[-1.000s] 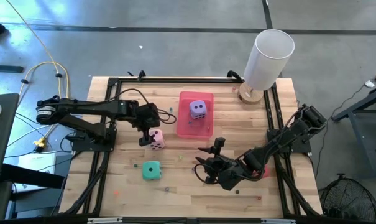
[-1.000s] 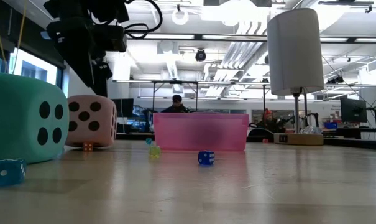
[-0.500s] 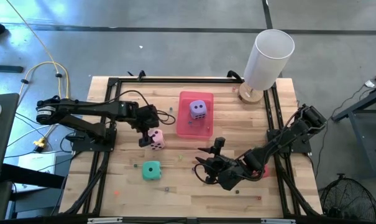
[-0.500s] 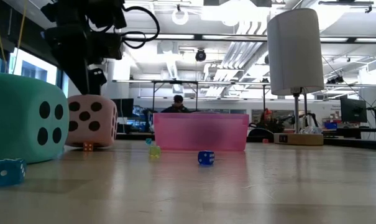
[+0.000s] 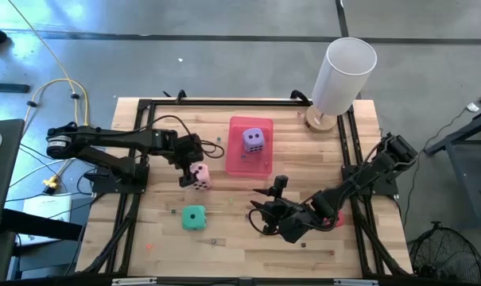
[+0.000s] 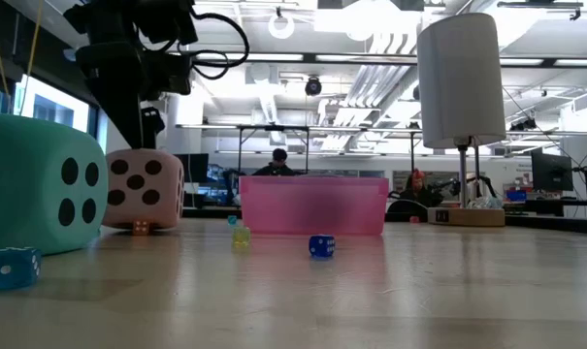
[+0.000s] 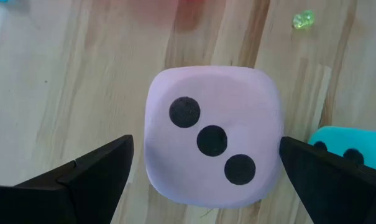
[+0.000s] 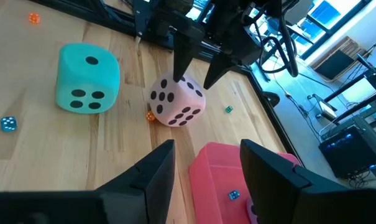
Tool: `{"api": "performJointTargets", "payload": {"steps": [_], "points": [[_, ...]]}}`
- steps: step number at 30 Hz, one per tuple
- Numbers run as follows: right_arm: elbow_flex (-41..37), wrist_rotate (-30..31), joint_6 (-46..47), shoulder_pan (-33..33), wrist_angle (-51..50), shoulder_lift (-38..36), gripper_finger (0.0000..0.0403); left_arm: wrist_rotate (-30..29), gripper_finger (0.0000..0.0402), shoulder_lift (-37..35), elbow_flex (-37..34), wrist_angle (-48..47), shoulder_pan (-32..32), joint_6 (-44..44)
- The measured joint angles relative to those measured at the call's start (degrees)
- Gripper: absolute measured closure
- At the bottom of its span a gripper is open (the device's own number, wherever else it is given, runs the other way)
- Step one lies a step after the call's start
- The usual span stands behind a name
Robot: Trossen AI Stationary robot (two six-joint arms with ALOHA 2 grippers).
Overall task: Pick & Place Dice
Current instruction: Put the large pink die into the red bin
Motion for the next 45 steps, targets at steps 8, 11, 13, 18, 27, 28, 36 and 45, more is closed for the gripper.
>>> {"api": "performJointTargets", "payload": {"steps": [8, 11, 13, 18, 27, 28, 36, 45], "points": [[0.0, 0.0, 0.2, 0.0, -1.0, 0.0, 0.0229, 1.9, 0.0010, 6.3, 0.3, 0.6, 0.4, -0.7], [0.0, 0.0, 0.3, 0.0, -1.0, 0.0, 0.0229, 3.2, 0.0010, 8.3, 0.3, 0.7, 0.5, 0.5], [0.0, 0.0, 0.2, 0.0, -1.0, 0.0, 0.0229, 3.1, 0.0010, 9.1, 0.3, 0.9, 0.4, 1.2], [0.0, 0.0, 0.3, 0.0, -1.1, 0.0, 0.0229, 3.1, 0.0010, 10.1, 0.2, 0.9, 1.0, 1.2], [0.0, -1.5, 0.5, 0.0, -1.0, 0.0, 0.0229, 3.8, 0.0010, 10.5, -1.8, 5.6, 1.5, 3.5], [0.0, -1.5, 0.5, 0.0, -1.0, 0.0, 0.0229, 4.0, 0.0010, 10.5, -2.2, 5.8, 1.6, 3.8], [0.0, -1.5, 0.4, -0.1, -0.7, 0.0, 0.0229, 5.5, 0.0019, 10.5, -5.1, 9.0, 4.0, 5.4], [0.0, -1.5, 0.5, -0.4, -0.7, 0.0, 0.0229, 12.3, 0.0086, 10.5, -9.8, 19.1, 8.4, 8.1]]}}
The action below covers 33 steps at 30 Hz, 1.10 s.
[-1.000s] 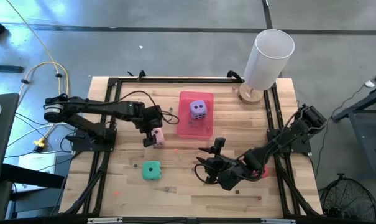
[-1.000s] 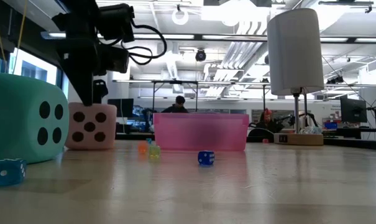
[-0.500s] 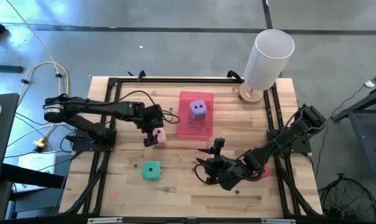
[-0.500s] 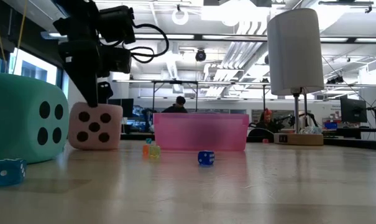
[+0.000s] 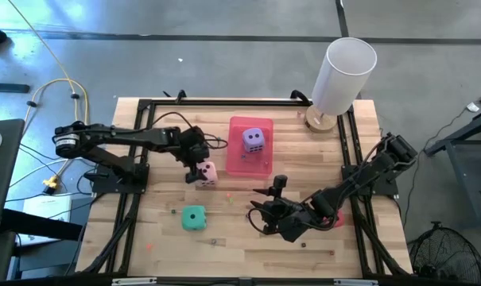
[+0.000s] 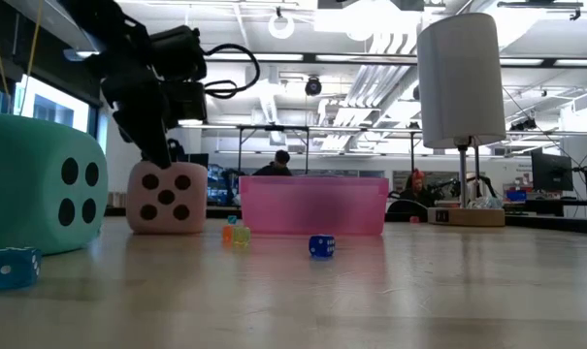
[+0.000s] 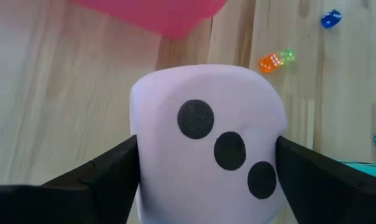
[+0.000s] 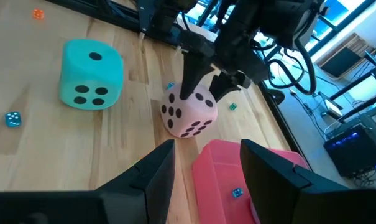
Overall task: Pick & Place Dice
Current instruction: Put the large pink die into the red bin
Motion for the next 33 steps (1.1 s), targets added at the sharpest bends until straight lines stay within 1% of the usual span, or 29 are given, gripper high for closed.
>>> {"api": "performJointTargets", "payload": {"steps": [4, 8, 13, 17, 20, 23, 26, 30, 33], "points": [[0.0, 0.0, 0.0, 0.0, 0.0, 0.0, 0.0229, 1.4, 0.0097, -0.3, 0.0, 0.4, 0.3, 1.4], [0.0, 0.0, 0.0, 0.0, -0.1, 0.0, 0.0229, -0.4, 0.0100, -2.1, 1.2, 0.7, -0.8, 2.5], [0.0, 0.3, 0.0, 0.0, -0.1, 0.0, 0.0229, -1.8, 0.0101, -6.4, 3.5, -0.3, -1.9, 2.6], [0.0, 0.3, 0.0, 0.0, -0.3, 0.0, 0.0229, -1.9, 0.0105, -10.3, 7.5, -1.2, -2.8, 2.5], [0.0, 0.3, 0.0, 0.0, -0.5, 0.0, 0.0229, -1.7, 0.0111, -11.7, 10.6, -4.3, -3.5, 2.5], [0.0, 0.4, 0.0, 0.0, -0.5, 0.0, 0.0229, -3.5, 0.0134, -12.4, 14.0, -4.2, -4.3, 3.7], [0.0, 0.5, 0.0, 0.0, -0.5, 0.0, 0.0229, -3.5, 0.0168, -12.1, 16.3, -4.2, -4.0, 3.3], [0.0, 0.5, 0.0, 0.1, -0.5, 0.0, 0.0229, -3.5, 0.0215, -12.0, 16.7, -5.8, -3.8, 1.4], [0.0, 0.5, 0.0, 0.2, -0.5, 0.0, 0.0229, -3.5, 0.0241, -12.0, 16.8, -8.0, -4.6, 0.5]]}}
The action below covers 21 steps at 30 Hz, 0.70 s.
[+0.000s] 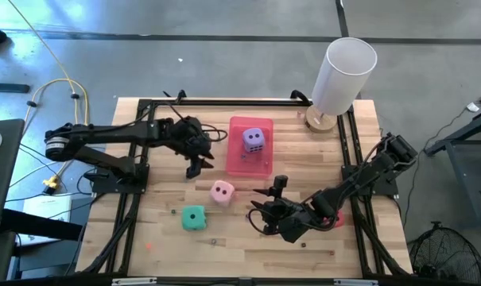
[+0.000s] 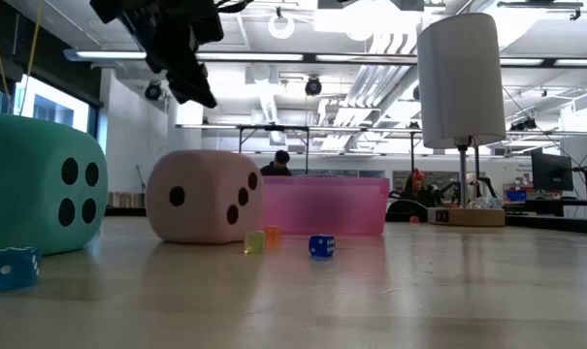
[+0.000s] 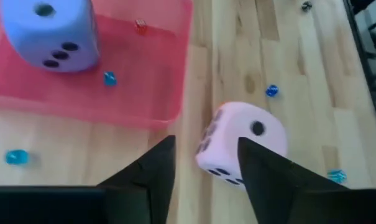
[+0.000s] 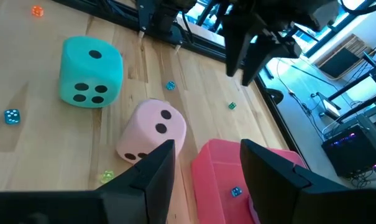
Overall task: Pick & Place Dice
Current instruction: Put the large pink die into the red bin
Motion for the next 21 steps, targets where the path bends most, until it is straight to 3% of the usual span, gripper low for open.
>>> {"api": "performJointTargets", "payload": {"steps": [4, 8, 14, 21], "points": [[0.0, 0.0, 0.0, 0.0, -0.1, 0.0, 0.0229, 0.7, 0.0247, 0.0, 0.0, 0.5, -1.3, -2.3], [0.0, 0.0, 0.0, 0.0, -0.1, 0.0, 0.0229, 0.4, 0.0219, 0.0, 0.0, 0.9, -2.8, 0.2], [0.0, 0.0, -0.1, 0.0, -0.1, 0.0, 0.0229, -0.3, 0.0124, 0.0, 0.0, 1.2, -5.3, 4.3], [0.0, 0.0, -0.2, 0.0, -0.8, 0.0, 0.0229, -10.0, 0.0010, 2.3, 0.0, 2.5, -10.5, 5.3]]}}
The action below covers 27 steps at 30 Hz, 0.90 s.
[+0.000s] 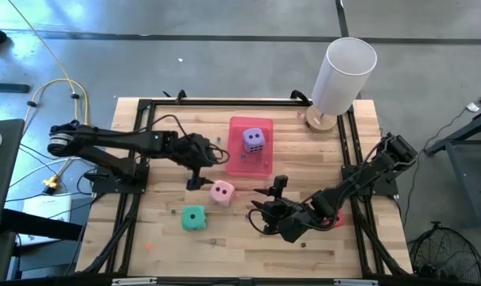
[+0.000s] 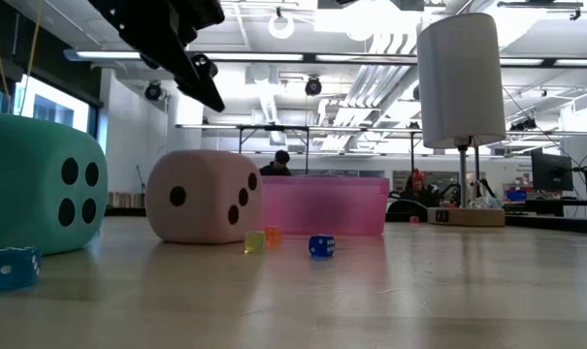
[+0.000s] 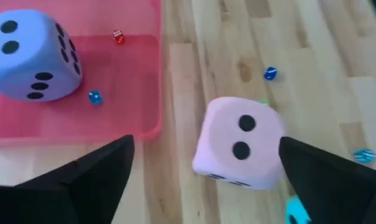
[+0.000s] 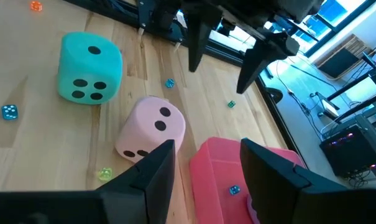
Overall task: Pick & Place Dice
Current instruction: Put the large pink die into the red bin
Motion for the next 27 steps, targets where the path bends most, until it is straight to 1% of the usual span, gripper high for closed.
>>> {"api": "performJointTargets", "payload": {"steps": [1, 7, 12, 19, 24, 27], "points": [[0.0, 0.0, 0.0, 0.0, -0.3, 0.0, 0.0229, -0.6, 0.0008, 0.5, 0.0, 0.5, -0.5, 0.4], [0.0, 0.0, 0.0, 0.0, -0.9, 0.0, 0.0229, 0.0, 0.0016, 3.4, 0.0, 2.4, -2.1, 2.3], [0.0, 0.0, 0.2, 0.0, -1.2, 0.0, 0.0229, 0.2, 0.0016, 5.4, 0.0, 3.1, -3.8, -2.0], [0.0, 0.0, 0.2, 0.0, -1.3, 0.0, 0.0229, 0.1, 0.0016, 8.9, -0.2, 4.7, -6.2, -2.2], [0.0, 0.0, 0.2, 0.0, -1.4, 0.0, 0.0229, -1.8, 0.0016, 10.6, -0.3, 5.0, -8.4, 0.6], [0.0, 0.0, 0.9, 0.0, -2.0, 0.0, 0.0229, -3.0, 0.0016, 11.5, -0.5, 5.5, -10.0, 0.8]]}}
